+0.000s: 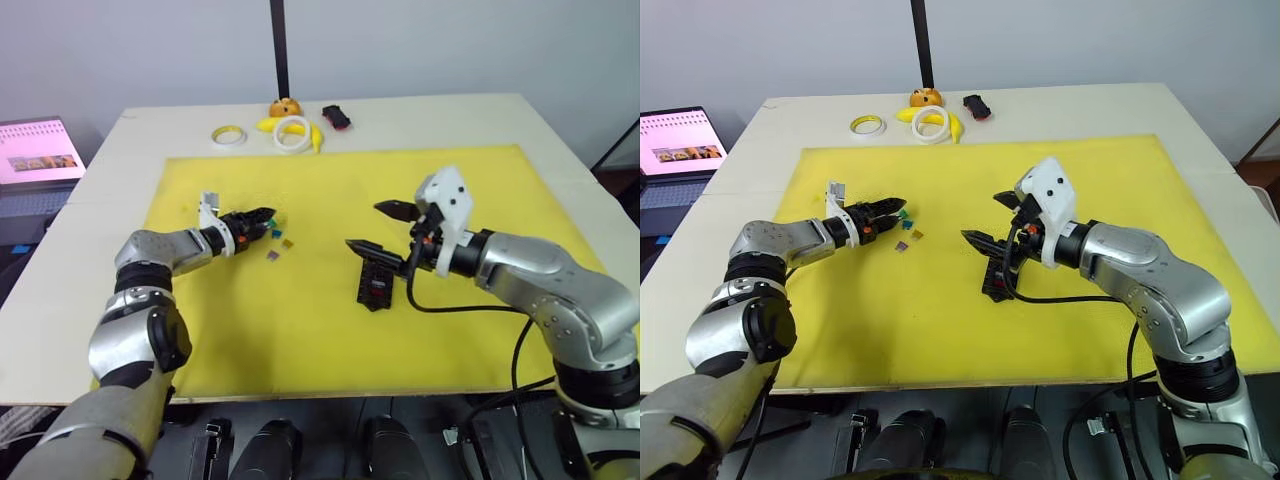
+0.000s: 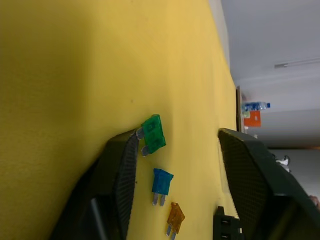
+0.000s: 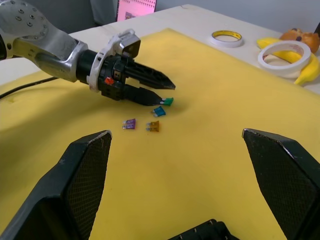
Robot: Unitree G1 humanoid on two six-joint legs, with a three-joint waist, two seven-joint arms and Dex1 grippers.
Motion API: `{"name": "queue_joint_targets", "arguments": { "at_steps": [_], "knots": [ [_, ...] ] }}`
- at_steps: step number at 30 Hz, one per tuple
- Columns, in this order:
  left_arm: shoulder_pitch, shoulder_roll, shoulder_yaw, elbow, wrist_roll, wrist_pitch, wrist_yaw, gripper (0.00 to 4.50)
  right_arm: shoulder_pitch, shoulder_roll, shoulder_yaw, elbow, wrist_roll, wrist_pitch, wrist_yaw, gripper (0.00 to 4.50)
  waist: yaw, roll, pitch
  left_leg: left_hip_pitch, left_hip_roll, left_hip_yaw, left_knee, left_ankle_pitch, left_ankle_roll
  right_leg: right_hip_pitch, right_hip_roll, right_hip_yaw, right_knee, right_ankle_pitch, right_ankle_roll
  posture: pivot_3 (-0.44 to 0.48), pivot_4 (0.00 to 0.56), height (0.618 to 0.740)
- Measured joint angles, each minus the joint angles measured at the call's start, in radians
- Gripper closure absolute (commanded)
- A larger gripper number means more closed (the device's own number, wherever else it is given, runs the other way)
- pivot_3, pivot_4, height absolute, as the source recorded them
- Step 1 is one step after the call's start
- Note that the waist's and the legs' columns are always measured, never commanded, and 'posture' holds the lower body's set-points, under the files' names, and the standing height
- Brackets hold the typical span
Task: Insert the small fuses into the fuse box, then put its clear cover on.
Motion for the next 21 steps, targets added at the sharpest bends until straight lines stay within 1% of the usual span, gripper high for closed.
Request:
{"name": "queue_joint_targets", "arguments": {
  "at_steps": [3, 5, 6, 7, 8, 11, 13, 16, 18, 20, 21],
  "knots": [
    [-0.001, -0.001, 0.0, 0.002, 0.001, -0.01, 0.009, 1.92, 0.0, -0.001, 0.0, -0.006, 0.0, 0.0, 0.0, 0.0, 0.0, 0.0, 0.0, 0.0, 0.0, 0.0, 0.0, 0.0, 0.0, 0.0, 0.0, 0.0, 0.0, 0.0, 0.0, 0.0, 0.15, 0.74],
    [-0.001, -0.005, -0.001, 0.002, 0.004, -0.023, 0.017, 2.47, 0.0, -0.001, 0.0, -0.006, 0.0, 0.0, 0.0, 0.0, 0.001, 0.0, 0.0, 0.0, 0.0, 0.0, 0.0, 0.0, 0.0, 0.0, 0.0, 0.0, 0.0, 0.0, 0.0, 0.0, 0.15, 0.74],
    [-0.001, -0.006, -0.002, 0.004, 0.008, -0.03, 0.024, 2.87, 0.0, -0.001, 0.0, -0.006, 0.0, 0.0, 0.0, 0.0, 0.001, 0.0, 0.0, 0.0, 0.0, 0.0, 0.0, 0.0, 0.0, 0.0, 0.0, 0.0, 0.0, 0.0, 0.0, 0.0, 0.15, 0.74],
    [-0.001, -0.008, -0.003, 0.008, 0.012, -0.042, 0.033, 3.42, 0.0, -0.002, 0.0, -0.006, 0.0, 0.0, 0.0, 0.0, 0.0, 0.0, 0.0, 0.0, 0.0, 0.0, 0.0, 0.0, 0.0, 0.0, 0.0, 0.0, 0.0, 0.0, 0.0, 0.0, 0.15, 0.74],
    [-0.001, -0.009, -0.004, 0.01, 0.014, -0.047, 0.036, 3.8, 0.0, -0.002, 0.0, -0.006, 0.0, 0.0, 0.0, 0.0, 0.0, 0.0, 0.0, 0.0, 0.0, 0.0, 0.0, 0.0, 0.0, 0.0, 0.0, 0.0, 0.0, 0.0, 0.0, 0.0, 0.15, 0.74],
    [0.0, -0.008, -0.005, 0.01, 0.015, -0.058, 0.028, 4.47, 0.0, -0.011, 0.0, -0.007, -0.001, 0.0, 0.002, 0.0, -0.003, 0.0, 0.0, 0.0, 0.0, 0.0, 0.0, 0.0, 0.0, 0.0, 0.0, 0.0, 0.0, 0.0, 0.0, 0.0, 0.15, 0.74],
    [0.007, 0.011, -0.005, -0.003, 0.006, -0.037, 0.01, 4.47, 0.001, -0.014, -0.001, -0.014, 0.003, 0.002, 0.003, 0.0, -0.009, 0.0, 0.0, 0.0, 0.001, 0.0, -0.001, 0.0, 0.0, -0.001, 0.001, 0.0, 0.0, 0.0, 0.0, 0.0, 0.15, 0.74],
    [0.04, 0.072, -0.01, -0.077, -0.005, 0.029, -0.043, 4.47, 0.025, -0.015, -0.031, -0.026, 0.031, 0.023, 0.003, 0.0, -0.028, 0.0, 0.0, -0.001, 0.003, 0.0, -0.002, 0.0, 0.0, -0.003, 0.002, 0.0, 0.0, 0.0, 0.0, 0.0, 0.15, 0.74],
    [0.061, 0.109, -0.017, -0.176, -0.032, 0.098, -0.084, 4.47, 0.038, -0.01, -0.075, -0.029, 0.068, 0.043, -0.005, 0.0, -0.033, 0.0, 0.0, -0.002, 0.006, 0.0, -0.004, 0.0, 0.0, -0.005, 0.004, 0.002, 0.002, 0.0, 0.0, 0.0, 0.15, 0.74],
    [0.068, 0.128, -0.018, -0.287, -0.084, 0.182, -0.124, 4.47, 0.04, 0.011, -0.117, -0.03, 0.115, 0.065, -0.02, 0.0, -0.032, 0.0, 0.0, -0.002, 0.006, 0.0, -0.003, 0.0, 0.0, -0.005, 0.004, 0.003, 0.001, 0.0, 0.0, 0.0, 0.15, 0.74],
    [0.074, 0.132, -0.013, -0.37, -0.126, 0.237, -0.139, 4.47, 0.039, 0.035, -0.145, -0.031, 0.16, 0.082, -0.038, 0.0, -0.03, 0.0, 0.0, -0.002, 0.006, 0.0, -0.003, 0.0, 0.0, -0.005, 0.004, 0.003, 0.001, 0.0, 0.0, 0.0, 0.15, 0.74]
  ]
}}
